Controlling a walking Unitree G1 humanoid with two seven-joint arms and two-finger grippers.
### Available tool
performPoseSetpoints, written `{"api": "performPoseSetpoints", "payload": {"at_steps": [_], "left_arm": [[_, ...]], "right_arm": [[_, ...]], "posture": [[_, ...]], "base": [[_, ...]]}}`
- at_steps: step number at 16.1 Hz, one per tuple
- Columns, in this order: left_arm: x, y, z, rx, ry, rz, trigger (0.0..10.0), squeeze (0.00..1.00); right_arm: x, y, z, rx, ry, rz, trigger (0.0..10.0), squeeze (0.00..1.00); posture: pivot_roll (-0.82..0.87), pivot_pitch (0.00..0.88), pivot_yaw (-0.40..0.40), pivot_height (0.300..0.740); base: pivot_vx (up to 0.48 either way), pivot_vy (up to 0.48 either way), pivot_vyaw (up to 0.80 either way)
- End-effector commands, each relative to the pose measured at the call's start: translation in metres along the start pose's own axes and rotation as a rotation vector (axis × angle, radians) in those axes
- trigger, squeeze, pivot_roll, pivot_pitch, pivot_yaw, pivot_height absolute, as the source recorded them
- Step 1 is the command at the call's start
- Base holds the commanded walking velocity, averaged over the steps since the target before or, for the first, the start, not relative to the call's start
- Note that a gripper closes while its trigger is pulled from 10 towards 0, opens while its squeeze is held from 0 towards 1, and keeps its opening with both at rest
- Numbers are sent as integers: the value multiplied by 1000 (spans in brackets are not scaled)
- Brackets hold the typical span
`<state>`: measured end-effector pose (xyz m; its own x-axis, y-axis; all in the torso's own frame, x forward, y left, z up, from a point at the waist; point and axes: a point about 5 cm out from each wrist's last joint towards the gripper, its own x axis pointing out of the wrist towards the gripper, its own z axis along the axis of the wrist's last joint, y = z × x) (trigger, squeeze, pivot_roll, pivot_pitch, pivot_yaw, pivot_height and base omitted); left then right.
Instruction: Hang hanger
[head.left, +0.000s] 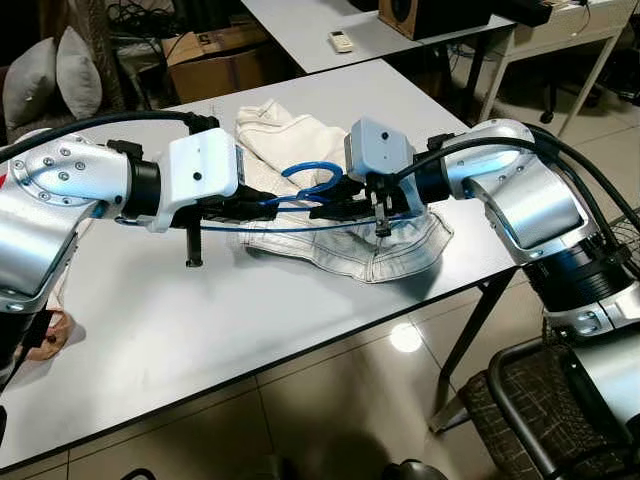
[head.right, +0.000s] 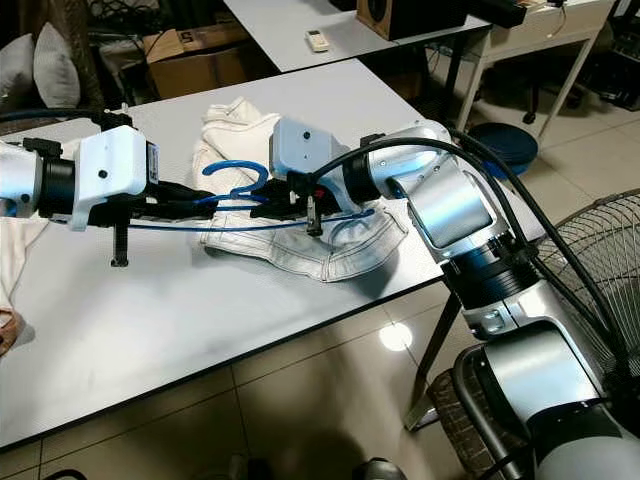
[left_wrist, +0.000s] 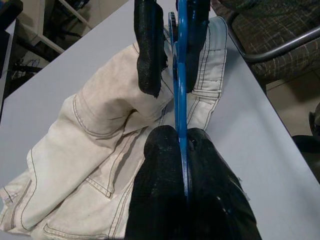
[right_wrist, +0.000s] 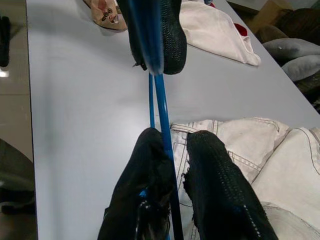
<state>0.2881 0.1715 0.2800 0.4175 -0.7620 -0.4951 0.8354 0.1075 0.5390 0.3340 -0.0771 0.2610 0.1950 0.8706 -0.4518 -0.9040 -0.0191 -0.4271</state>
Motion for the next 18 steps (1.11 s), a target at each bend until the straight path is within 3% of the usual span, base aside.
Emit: {"api": "performPoseSetpoints", "payload": {"at_steps": [1,4,5,6,14,15,16,18], "left_arm": [[-5,4,7,28,-25,15,10000,0],[-4,4,8,30,-31,10,10000,0],[-5,4,7,29,-29,11,10000,0],[-6,5,7,29,-27,13,10000,0],[-12,7,4,1,-28,42,10000,0],[-14,8,4,-12,-42,47,10000,686],[-15,8,5,-28,-59,49,10000,1000],[-23,6,4,-71,-112,21,10000,1000]], "right_arm": [[2,1,1,5,-7,-11,10000,0],[4,-4,1,18,-13,-55,10000,0],[4,-5,2,22,-13,-55,3961,0],[4,-5,2,28,-12,-53,0,0],[3,-3,4,43,-35,-10,0,0],[2,-3,5,43,-40,-3,0,0],[2,-2,5,45,-43,3,0,0],[1,-2,5,48,-46,5,0,0]], "posture": [[-61,40,112,740],[-58,39,111,740],[-58,38,111,740],[-57,37,110,740],[-61,30,101,740],[-63,28,99,740],[-64,25,98,740],[-68,17,100,740]], "base": [[0,0,0],[0,0,0],[0,0,0],[0,0,0],[0,0,0],[0,0,0],[0,0,0],[0,0,0]]}}
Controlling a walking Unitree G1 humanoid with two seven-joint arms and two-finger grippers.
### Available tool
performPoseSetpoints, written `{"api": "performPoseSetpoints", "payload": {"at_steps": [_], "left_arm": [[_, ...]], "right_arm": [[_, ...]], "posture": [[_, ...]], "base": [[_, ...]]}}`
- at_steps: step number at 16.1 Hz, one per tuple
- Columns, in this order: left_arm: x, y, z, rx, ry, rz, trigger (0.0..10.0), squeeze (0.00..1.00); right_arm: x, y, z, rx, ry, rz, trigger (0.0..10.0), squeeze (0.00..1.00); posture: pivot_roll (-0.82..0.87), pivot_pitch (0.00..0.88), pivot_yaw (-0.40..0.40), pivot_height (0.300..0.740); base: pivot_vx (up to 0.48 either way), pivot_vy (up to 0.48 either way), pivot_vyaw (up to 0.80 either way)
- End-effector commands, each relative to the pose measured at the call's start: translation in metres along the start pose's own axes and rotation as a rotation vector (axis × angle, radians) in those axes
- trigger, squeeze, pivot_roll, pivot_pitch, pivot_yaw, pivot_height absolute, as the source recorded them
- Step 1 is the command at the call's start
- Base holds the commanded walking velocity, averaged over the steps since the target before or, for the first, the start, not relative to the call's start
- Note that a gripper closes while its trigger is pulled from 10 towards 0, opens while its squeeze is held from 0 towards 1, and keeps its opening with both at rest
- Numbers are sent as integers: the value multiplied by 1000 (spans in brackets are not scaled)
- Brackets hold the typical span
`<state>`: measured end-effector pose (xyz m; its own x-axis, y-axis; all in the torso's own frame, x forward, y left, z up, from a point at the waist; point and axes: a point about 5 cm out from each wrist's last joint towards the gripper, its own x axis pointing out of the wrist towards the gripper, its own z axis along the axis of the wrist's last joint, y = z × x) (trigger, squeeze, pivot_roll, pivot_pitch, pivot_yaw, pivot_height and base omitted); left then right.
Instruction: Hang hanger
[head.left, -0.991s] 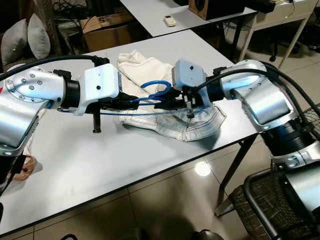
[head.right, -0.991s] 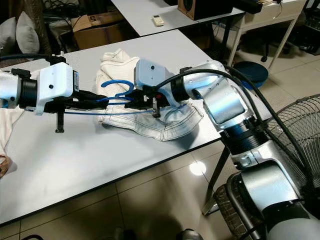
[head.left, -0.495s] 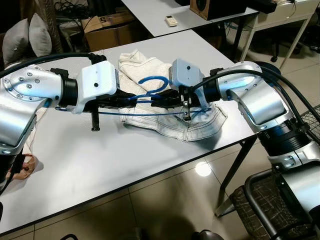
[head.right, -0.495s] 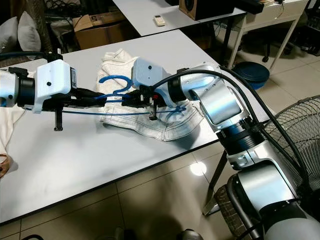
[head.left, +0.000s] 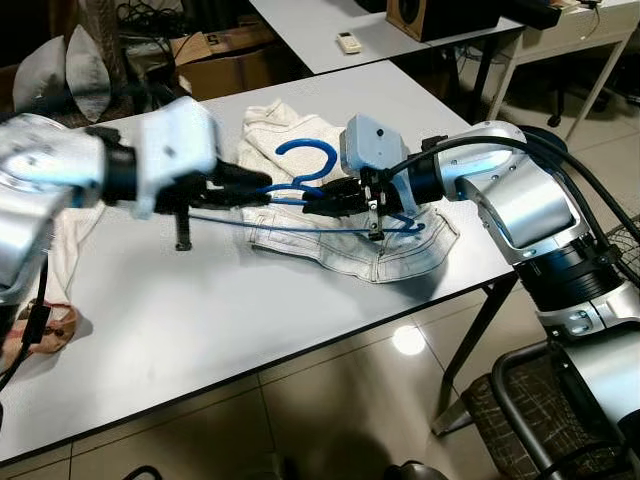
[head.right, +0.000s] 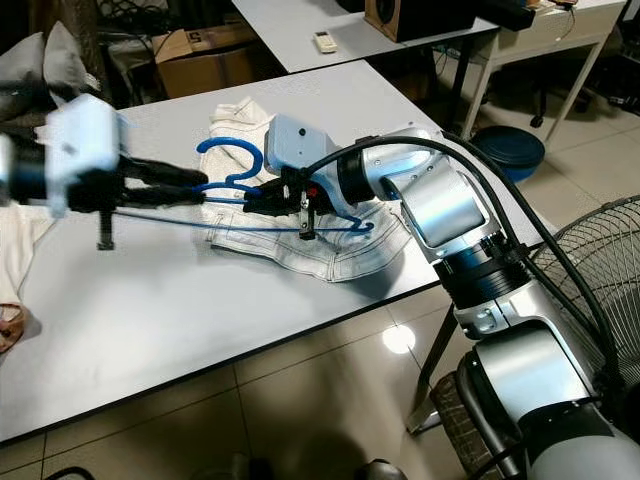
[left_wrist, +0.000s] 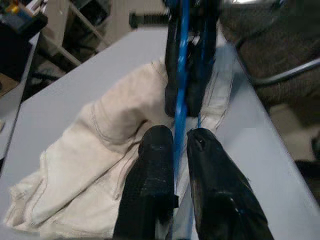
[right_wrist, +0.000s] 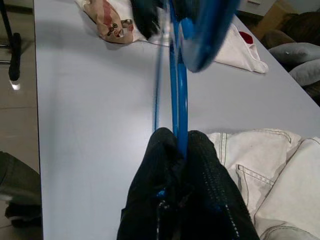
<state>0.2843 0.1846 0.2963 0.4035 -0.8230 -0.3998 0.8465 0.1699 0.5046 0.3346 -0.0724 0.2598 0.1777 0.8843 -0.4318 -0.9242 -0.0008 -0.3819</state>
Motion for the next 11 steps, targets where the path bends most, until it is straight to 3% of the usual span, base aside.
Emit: {"api": "performPoseSetpoints", "payload": {"at_steps": [1,4,5,6,9,11], "left_arm": [[-11,-1,0,-38,-41,-11,10000,1000],[-23,-1,-1,-65,-66,-10,10000,1000],[-37,6,0,-90,-122,74,10000,1000],[-39,6,0,-92,-133,89,10000,1000],[-65,14,-4,-143,-156,333,10000,1000],[-82,7,-11,-175,-127,511,10000,1000]], "right_arm": [[-6,-2,3,3,-19,-8,0,0],[-10,-5,4,15,-27,-33,0,0],[-13,-7,6,15,-55,-80,0,0],[-13,-7,6,10,-62,-92,0,0],[-24,-11,19,9,-158,-258,0,0],[-33,-9,23,61,-232,-415,0,0]], "posture": [[-69,13,99,740],[-72,4,98,740],[-73,0,107,740],[-73,0,107,740],[-75,7,116,740],[-69,17,114,740]], "base": [[0,0,0],[0,0,0],[0,0,0],[0,0,0],[0,0,0],[0,0,0]]}}
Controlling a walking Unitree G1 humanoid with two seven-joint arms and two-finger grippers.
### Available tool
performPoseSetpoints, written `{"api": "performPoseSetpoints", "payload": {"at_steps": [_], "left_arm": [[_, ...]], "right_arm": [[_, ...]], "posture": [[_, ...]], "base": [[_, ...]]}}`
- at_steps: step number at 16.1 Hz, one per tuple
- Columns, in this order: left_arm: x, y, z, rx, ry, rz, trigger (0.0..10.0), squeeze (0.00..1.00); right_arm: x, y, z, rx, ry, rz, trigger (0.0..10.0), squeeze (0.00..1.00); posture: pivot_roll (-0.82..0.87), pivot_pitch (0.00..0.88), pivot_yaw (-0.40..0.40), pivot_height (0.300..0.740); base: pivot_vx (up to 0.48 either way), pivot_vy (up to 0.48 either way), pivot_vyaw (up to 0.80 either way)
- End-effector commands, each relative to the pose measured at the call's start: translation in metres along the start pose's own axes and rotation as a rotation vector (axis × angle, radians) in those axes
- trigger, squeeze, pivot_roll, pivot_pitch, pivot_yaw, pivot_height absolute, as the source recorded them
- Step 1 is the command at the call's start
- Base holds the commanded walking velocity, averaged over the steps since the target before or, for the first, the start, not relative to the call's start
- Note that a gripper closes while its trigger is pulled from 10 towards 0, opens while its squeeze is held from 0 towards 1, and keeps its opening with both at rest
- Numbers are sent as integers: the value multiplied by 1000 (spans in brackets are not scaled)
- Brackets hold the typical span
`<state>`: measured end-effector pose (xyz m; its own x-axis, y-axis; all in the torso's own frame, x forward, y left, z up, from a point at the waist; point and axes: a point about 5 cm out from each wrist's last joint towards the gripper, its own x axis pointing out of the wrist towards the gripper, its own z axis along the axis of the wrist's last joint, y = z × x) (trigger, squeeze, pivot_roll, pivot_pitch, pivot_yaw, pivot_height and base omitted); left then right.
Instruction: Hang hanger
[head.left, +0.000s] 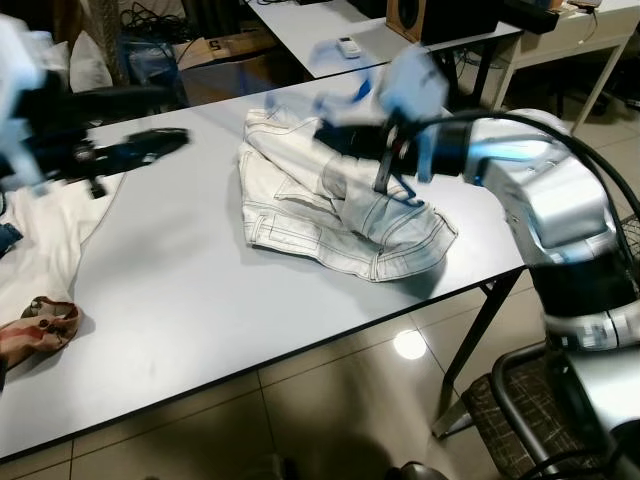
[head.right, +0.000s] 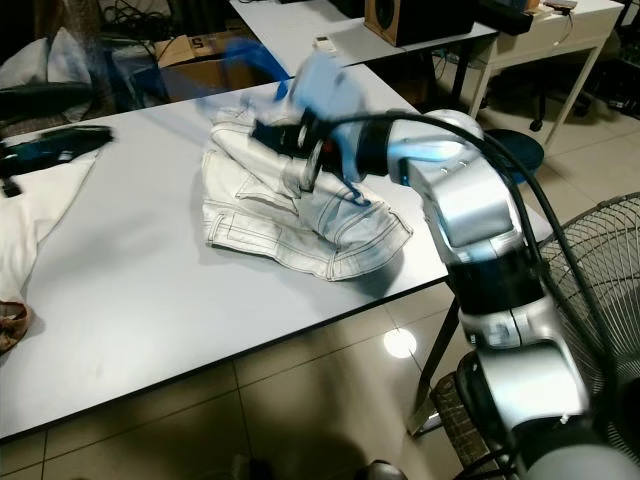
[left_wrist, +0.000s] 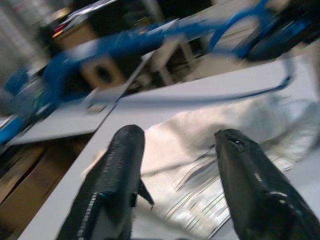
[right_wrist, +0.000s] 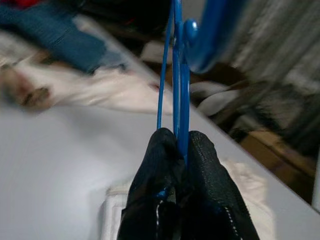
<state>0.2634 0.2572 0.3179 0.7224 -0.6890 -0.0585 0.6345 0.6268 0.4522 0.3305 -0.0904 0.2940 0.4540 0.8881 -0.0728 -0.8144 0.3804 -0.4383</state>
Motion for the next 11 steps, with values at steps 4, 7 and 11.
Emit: {"api": "performPoseSetpoints", "payload": {"at_steps": [4,7,11], "left_arm": [[-18,-15,-28,51,155,388,10000,235],[6,-55,-67,-140,133,531,10000,0],[43,-116,-89,-324,143,536,10000,0]], "right_arm": [[-13,30,1,238,-144,-265,0,0],[-23,57,-21,415,-134,-470,0,0],[-44,87,-70,539,53,-563,10000,0]], "posture": [[-45,41,107,740],[-59,72,100,740],[-83,102,85,740]], "base": [[0,0,0],[0,0,0],[0,341,0]]}}
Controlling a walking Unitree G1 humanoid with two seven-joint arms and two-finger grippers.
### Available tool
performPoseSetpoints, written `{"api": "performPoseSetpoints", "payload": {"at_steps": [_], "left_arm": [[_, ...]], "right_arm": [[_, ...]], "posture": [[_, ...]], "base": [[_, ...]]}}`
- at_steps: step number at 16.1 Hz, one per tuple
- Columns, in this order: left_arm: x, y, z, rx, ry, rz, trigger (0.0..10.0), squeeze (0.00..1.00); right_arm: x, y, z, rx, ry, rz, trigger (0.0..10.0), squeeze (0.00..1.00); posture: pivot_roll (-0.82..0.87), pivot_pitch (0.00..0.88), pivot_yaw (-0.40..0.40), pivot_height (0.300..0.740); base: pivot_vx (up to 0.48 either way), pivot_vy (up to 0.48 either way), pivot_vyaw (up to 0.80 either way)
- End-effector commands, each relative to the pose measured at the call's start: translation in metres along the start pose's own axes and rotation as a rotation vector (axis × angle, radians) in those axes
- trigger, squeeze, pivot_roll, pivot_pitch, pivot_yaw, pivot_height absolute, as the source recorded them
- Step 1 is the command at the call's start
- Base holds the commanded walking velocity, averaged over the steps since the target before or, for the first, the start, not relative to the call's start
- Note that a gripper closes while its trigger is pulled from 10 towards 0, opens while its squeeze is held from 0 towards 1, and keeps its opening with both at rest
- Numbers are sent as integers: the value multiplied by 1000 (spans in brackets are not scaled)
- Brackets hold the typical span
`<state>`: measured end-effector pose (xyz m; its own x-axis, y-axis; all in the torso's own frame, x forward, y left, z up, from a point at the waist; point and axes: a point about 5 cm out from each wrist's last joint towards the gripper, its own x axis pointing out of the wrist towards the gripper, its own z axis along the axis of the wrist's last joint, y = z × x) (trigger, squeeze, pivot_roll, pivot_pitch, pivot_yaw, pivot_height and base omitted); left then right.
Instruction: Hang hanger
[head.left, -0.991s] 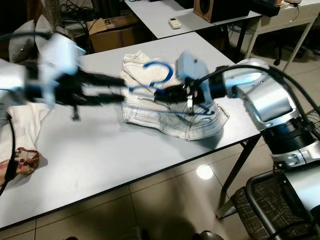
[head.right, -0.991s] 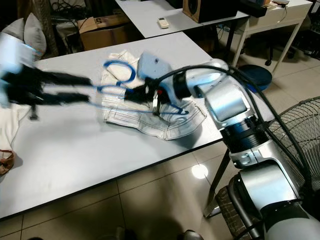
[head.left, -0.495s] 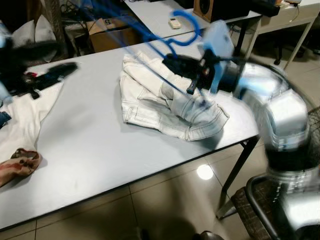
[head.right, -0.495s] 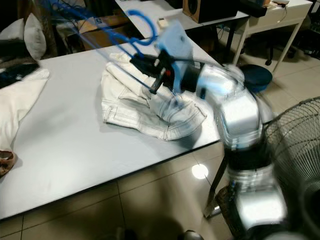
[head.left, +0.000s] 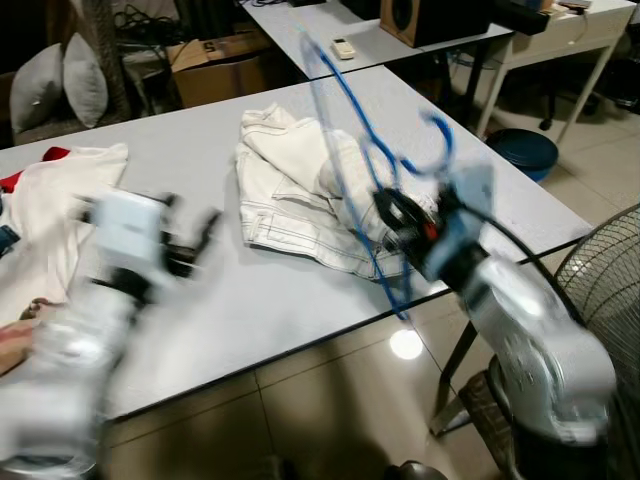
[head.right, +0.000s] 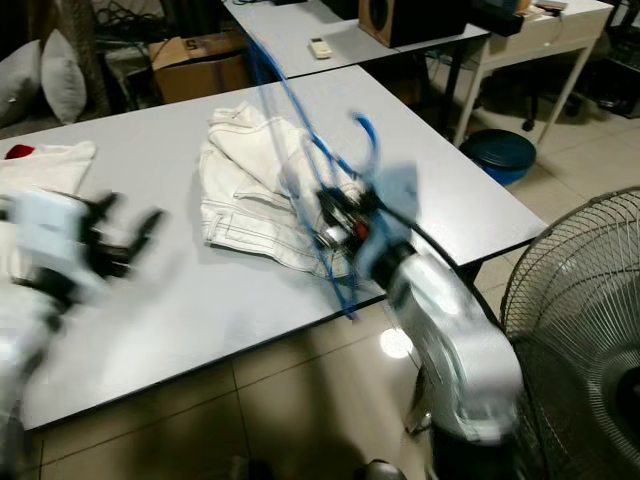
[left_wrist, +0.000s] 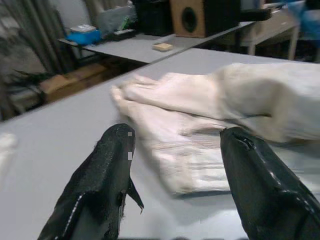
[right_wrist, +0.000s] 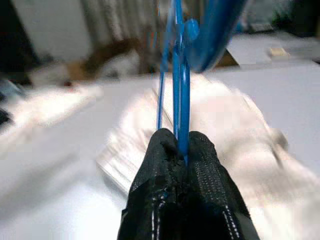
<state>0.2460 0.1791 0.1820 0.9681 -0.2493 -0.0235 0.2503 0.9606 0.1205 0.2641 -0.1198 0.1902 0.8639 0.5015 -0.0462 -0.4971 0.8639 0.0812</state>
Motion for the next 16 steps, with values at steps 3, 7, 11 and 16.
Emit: {"api": "performPoseSetpoints", "payload": {"at_steps": [3,7,11,16], "left_arm": [[0,-8,-9,6,33,72,10000,0],[7,-17,-8,18,25,62,10000,0],[8,-20,-7,12,18,75,10000,0],[7,-21,-8,13,28,83,10000,0]], "right_arm": [[-13,5,-5,-57,23,-24,10000,0],[-24,25,-7,-88,-6,104,10000,0],[-20,17,-16,-60,17,-3,10000,0],[-27,3,-29,32,44,-85,10000,0]], "posture": [[-96,112,76,740],[-103,90,82,740],[-101,85,67,740],[-104,94,54,740]], "base": [[0,410,0],[0,414,0],[0,414,0],[0,424,0]]}}
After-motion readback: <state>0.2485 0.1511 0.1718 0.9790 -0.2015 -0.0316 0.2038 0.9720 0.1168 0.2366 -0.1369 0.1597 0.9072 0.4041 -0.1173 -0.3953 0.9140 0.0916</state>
